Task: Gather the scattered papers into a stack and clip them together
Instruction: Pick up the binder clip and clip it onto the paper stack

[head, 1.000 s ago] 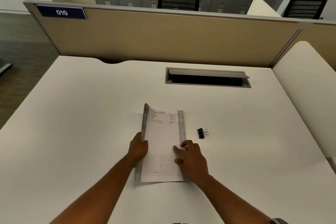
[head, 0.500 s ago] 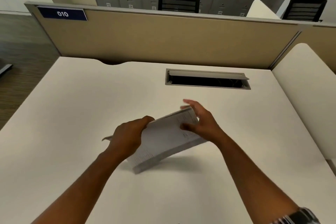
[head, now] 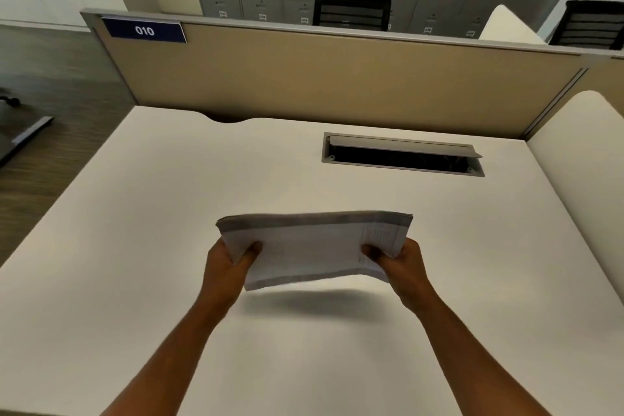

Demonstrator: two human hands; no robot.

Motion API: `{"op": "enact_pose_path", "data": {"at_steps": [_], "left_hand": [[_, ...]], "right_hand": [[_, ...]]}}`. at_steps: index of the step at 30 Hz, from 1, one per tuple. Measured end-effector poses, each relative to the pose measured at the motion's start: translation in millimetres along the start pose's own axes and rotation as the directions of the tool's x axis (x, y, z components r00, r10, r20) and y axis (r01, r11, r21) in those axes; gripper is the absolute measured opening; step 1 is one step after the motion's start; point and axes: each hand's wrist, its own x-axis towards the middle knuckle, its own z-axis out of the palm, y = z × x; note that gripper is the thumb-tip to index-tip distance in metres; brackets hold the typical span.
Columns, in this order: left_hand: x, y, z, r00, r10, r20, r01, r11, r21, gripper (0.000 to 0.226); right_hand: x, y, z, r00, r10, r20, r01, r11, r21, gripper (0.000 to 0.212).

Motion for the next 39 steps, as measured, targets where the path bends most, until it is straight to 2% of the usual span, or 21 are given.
{"op": "enact_pose_path", "data": {"at_steps": [2,5,7,11,13,15,18,20,21,23,27,30,33,36,39], "left_hand": [[-6.7,2.5,14.9,0.983,0.066,-0.171,-0.056,0.997,0.060,0.025],[-21.7,6.5,38.7,0.947,0.160,-0.280,-0.141,0.986,0.086,0.023],[-33.0,6.1,52.3,0.942,0.154,-0.299,-0.139,0.988,0.073,0.019],[-38.6,-8.1,48.2,0.942,0.093,-0.321,-0.081,0.995,0.049,0.030],[-37.0,-10.1,43.2,0.952,0.101,-0.290,-0.083,0.994,0.075,0.033],[-34.3,-9.0,42.5,0.960,0.105,-0.258,-0.087,0.993,0.082,0.033],[-32.3,-10.6,41.8,0.959,0.110,-0.262,-0.089,0.992,0.094,0.033],[-29.6,-14.9,39.9,0.956,0.112,-0.271,-0.090,0.992,0.094,0.034],[-28.6,-16.1,40.1,0.954,0.117,-0.275,-0.094,0.991,0.094,0.035],[-27.1,-18.2,39.2,0.953,0.120,-0.279,-0.098,0.991,0.089,0.037],[-25.0,-20.7,41.6,0.959,0.109,-0.263,-0.096,0.993,0.062,0.037],[-23.2,-21.9,42.2,0.962,0.105,-0.250,-0.094,0.994,0.054,0.037],[-22.0,-25.1,41.3,0.966,0.107,-0.235,-0.094,0.993,0.064,0.038],[-21.4,-25.7,40.5,0.969,0.102,-0.226,-0.089,0.994,0.067,0.038],[-22.3,-24.9,40.8,0.972,0.082,-0.220,-0.070,0.996,0.059,0.041]], "right_hand": [[-4.1,-0.5,12.9,0.990,-0.009,-0.141,0.011,1.000,0.012,0.017],[-15.6,1.3,42.5,0.957,-0.061,-0.285,0.068,0.998,0.017,0.021],[-26.5,4.4,57.2,0.958,-0.098,-0.271,0.106,0.994,0.016,0.023],[-36.4,12.9,60.0,0.975,-0.062,-0.214,0.058,0.998,-0.025,0.039],[-37.0,10.1,55.2,0.967,-0.136,-0.217,0.121,0.989,-0.082,0.050],[-37.4,3.0,51.8,0.931,-0.283,-0.228,0.249,0.954,-0.170,0.062],[-36.1,-9.2,46.7,0.809,-0.550,-0.207,0.454,0.809,-0.372,0.071],[-31.7,-16.7,42.2,0.714,-0.695,-0.079,0.544,0.623,-0.562,0.069],[-28.7,-20.7,39.4,0.699,-0.715,0.009,0.537,0.516,-0.667,0.070],[-23.1,-25.4,38.0,0.750,-0.649,0.125,0.469,0.390,-0.793,0.073],[-18.1,-26.3,35.8,0.822,-0.550,0.145,0.368,0.319,-0.873,0.073],[-15.1,-30.1,34.6,0.835,-0.523,0.171,0.346,0.258,-0.902,0.083],[-14.3,-35.0,36.2,0.843,-0.509,0.175,0.345,0.261,-0.902,0.086],[-10.4,-35.1,37.9,0.846,-0.481,0.232,0.362,0.198,-0.911,0.091],[-4.3,-35.3,37.8,0.851,-0.473,0.229,0.362,0.212,-0.908,0.093]]}}
